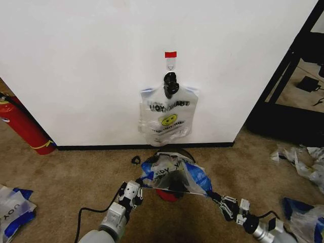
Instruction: Pick up the garbage bag from the wall and place it over the trash bin.
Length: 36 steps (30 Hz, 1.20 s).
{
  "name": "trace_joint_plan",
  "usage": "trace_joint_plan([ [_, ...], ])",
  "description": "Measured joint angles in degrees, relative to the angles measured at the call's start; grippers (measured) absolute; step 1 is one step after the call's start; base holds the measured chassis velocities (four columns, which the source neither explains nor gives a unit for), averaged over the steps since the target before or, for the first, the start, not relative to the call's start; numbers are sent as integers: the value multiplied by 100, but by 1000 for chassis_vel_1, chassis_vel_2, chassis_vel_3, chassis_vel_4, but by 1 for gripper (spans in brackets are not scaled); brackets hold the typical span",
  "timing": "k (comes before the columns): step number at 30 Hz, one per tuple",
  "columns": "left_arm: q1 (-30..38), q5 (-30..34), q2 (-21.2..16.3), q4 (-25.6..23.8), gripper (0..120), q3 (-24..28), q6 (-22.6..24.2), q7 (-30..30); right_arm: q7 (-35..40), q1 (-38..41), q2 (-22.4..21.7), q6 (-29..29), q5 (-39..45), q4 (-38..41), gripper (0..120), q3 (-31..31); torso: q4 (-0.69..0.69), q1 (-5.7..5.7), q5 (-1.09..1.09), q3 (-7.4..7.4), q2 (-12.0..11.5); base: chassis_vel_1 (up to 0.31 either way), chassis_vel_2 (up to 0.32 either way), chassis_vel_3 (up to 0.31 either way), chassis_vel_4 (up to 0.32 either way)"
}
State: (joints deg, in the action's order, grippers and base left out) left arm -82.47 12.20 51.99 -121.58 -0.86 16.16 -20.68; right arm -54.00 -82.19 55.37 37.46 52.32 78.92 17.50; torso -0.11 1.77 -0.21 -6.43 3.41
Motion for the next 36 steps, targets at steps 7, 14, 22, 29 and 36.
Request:
trace_joint_plan([
  [7,5,-327,71,377,0,136,-86,6,445,65,338,209,150,-349,0,-233,3,0,0,0,0,0,0,0,0],
  [14,130,-417,262,646,0,148,-218,16,993,280,650,422,272,-676,0,-333,2,0,-1,0,0,0,0,0,0],
  [22,307,-436,446,979,0,149,-242,40,1564,601,1025,390,405,-926,0,-384,3,0,0,0,0,0,0,0,0],
  [29,311,-435,515,1144,0,170,-233,91,1701,891,1298,238,385,-1403,0,-403,3,0,-1,-1,0,0,0,0,0],
  [36,215,-425,476,969,0,155,-367,123,1269,781,1288,105,316,-1192,0,-346,2,0,0,0,-1,0,0,0,0],
])
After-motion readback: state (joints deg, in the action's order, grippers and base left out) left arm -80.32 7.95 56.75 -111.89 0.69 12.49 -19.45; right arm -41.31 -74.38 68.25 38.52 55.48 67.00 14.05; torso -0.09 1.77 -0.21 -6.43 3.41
